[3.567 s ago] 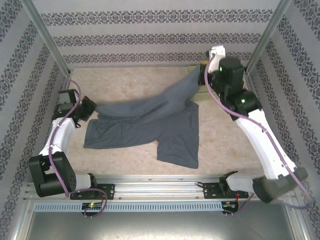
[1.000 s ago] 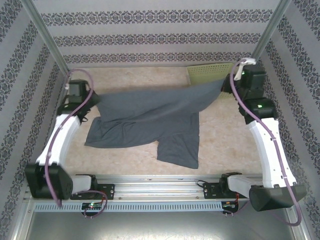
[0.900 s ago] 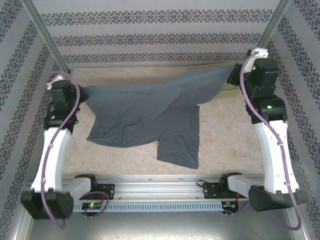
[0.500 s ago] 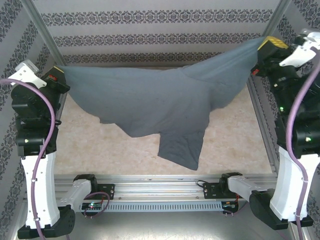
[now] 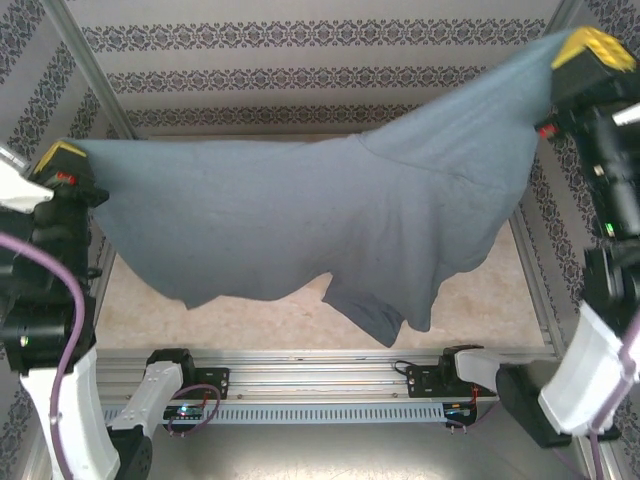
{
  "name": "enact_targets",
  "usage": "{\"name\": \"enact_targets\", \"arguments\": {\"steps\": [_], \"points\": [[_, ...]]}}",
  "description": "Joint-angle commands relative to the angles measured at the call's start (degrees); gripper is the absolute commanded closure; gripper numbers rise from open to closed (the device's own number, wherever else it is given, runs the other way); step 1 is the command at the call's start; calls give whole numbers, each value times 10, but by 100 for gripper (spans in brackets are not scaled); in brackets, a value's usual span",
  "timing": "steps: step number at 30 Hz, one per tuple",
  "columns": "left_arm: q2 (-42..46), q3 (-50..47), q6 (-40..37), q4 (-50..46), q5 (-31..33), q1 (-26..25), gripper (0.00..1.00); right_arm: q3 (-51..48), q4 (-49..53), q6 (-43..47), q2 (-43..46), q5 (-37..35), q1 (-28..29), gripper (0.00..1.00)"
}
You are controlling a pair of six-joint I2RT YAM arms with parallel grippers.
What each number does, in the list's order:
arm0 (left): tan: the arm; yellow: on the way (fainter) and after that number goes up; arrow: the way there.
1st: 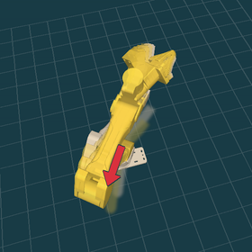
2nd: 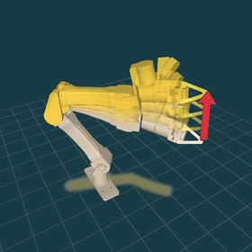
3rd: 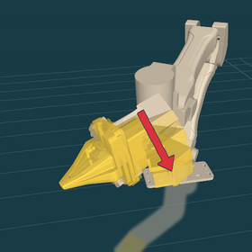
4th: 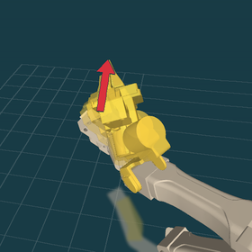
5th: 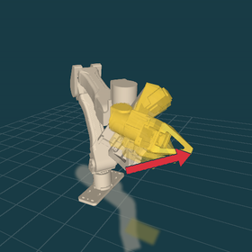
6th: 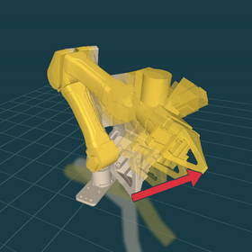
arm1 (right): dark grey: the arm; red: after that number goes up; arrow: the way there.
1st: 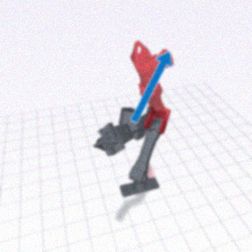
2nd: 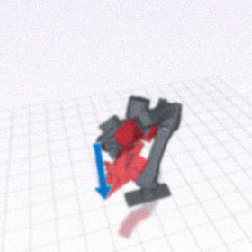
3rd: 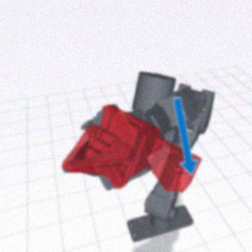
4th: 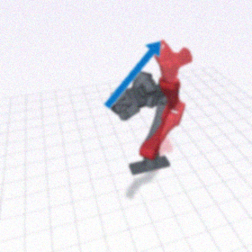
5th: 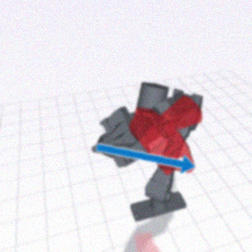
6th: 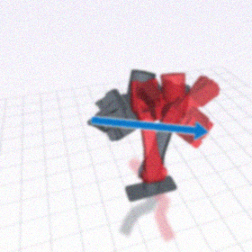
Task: Fold the inside-out t-shirt
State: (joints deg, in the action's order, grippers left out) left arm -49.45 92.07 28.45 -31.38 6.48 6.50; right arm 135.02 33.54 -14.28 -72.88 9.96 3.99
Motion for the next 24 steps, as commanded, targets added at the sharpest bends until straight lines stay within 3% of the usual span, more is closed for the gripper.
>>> {"name": "enact_targets", "arguments": {"steps": [1,6,11,15,18,24], "points": [[-103,-20,-27,-33,44,7,100,-6,0,-7,-100,23,15,100],[-224,-36,-29,-19,89,7,100,-32,-14,53,-218,-9,83,100],[-326,-58,-46,40,139,4,100,-19,-42,69,-357,-21,115,100],[-375,-40,-34,37,125,5,100,69,-20,73,-487,-29,127,100],[-385,-69,-41,87,114,4,100,126,-11,71,-562,-31,134,100],[-429,-101,-36,126,105,9,100,180,-13,58,-642,-31,140,100]]}}
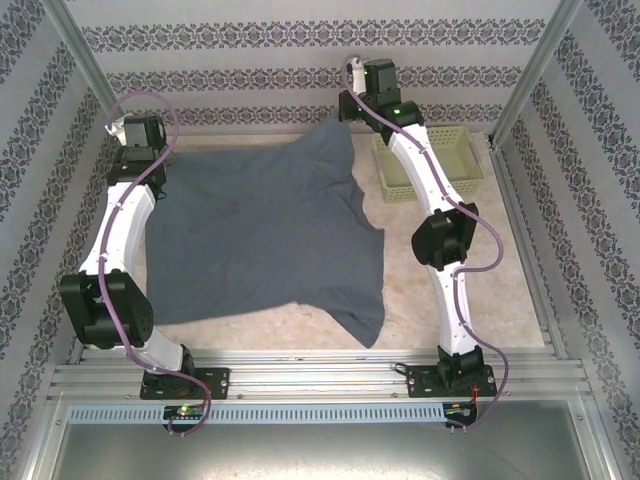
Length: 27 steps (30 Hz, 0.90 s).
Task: Fold the inside-out t-shirt
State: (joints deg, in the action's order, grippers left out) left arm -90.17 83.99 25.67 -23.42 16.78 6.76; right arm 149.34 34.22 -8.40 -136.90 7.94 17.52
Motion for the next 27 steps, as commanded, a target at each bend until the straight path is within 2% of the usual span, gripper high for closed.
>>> {"name": "enact_targets", "arguments": {"steps": [1,8,14,18,23,27], "points": [[-25,-29,-8,57,-2,7,100,37,-22,-2,-6,-11,4,100],[-21,-91,13,110,-26,30,100,13,-24,14,5,5,8,100],[4,-159,18,179,-56,63,100,-132,-100,22,78,-5,11,100],[9,-189,26,234,-94,91,100,-184,-136,20,102,-5,5,100],[13,-255,14,377,-135,115,100,-206,-163,-3,109,11,-11,100],[12,-297,15,452,-164,131,100,-273,-214,-20,139,14,-20,100]]}}
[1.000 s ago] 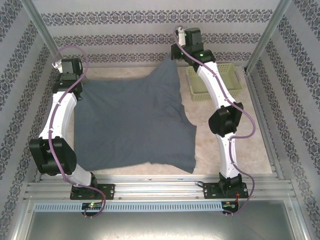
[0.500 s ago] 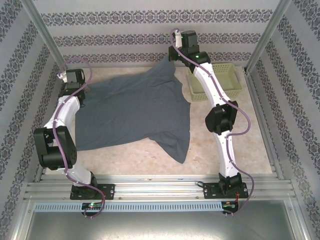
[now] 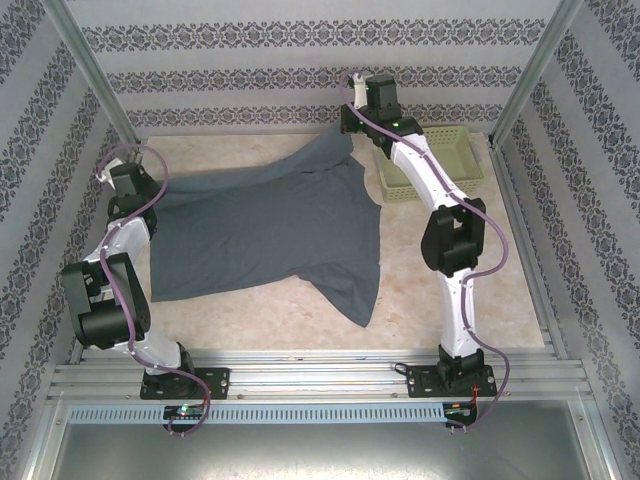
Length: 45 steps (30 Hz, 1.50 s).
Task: Fold the inside-out t-shirt
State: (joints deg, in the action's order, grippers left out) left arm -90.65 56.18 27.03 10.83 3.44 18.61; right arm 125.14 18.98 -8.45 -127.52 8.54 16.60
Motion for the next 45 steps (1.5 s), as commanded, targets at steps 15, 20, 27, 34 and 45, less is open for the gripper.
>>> {"name": "enact_targets", "arguments": {"steps": [15,20,27,34,45], "points": [[-4,-88,19,227,-68,31,97,-433,-220,-81,243,39,-10,100],[-3,-108,34,233,-59,32,90,-545,-226,-98,288,32,11,100],[20,-128,79,202,-34,40,68,-646,-224,-112,314,42,50,95],[62,-88,131,34,-69,32,67,-668,-175,-95,360,-55,62,63],[131,-110,179,-257,-20,-140,57,-685,10,-154,427,-98,136,49]]}}
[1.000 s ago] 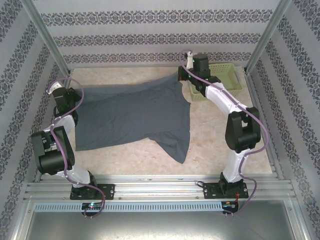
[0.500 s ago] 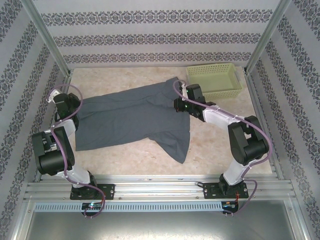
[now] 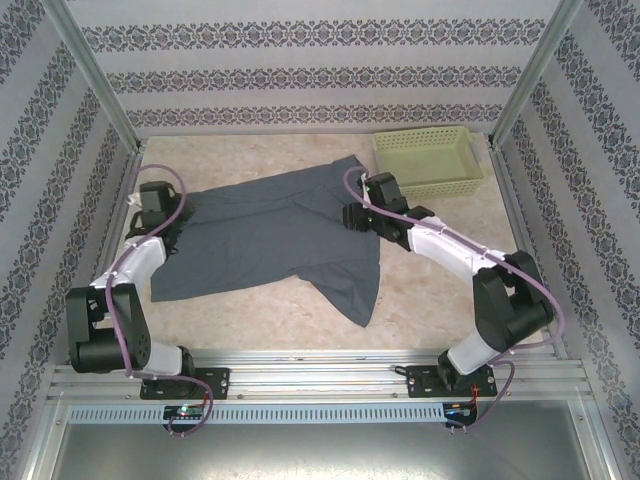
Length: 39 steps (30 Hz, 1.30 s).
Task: Fold the inside-out t-shirt
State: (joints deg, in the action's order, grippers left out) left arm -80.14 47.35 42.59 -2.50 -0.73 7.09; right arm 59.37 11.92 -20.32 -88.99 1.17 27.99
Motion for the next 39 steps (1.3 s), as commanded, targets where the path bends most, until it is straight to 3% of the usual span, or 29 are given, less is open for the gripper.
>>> {"name": "enact_targets", "arguments": {"steps": [1,5,10,14,18,31,34,39], "points": [[39,-41,31,-140,20,-33,57,-44,97,-52,58,-25,35,48],[123,-122,46,-194,28,-39,47,-118,158,-114,122,-35,82,43],[256,-161,48,-306,119,-37,39,-188,205,-177,191,-9,120,40],[293,-178,53,-357,145,10,39,-222,231,-219,229,7,150,39],[258,-201,37,-314,78,86,41,-260,206,-246,245,21,168,38],[82,-212,14,-169,3,149,55,-281,78,-283,133,51,197,38],[66,-209,11,-162,-9,153,59,-261,106,-288,95,37,211,47],[61,-209,4,-151,-20,155,70,-234,171,-272,97,-25,210,94]]}}
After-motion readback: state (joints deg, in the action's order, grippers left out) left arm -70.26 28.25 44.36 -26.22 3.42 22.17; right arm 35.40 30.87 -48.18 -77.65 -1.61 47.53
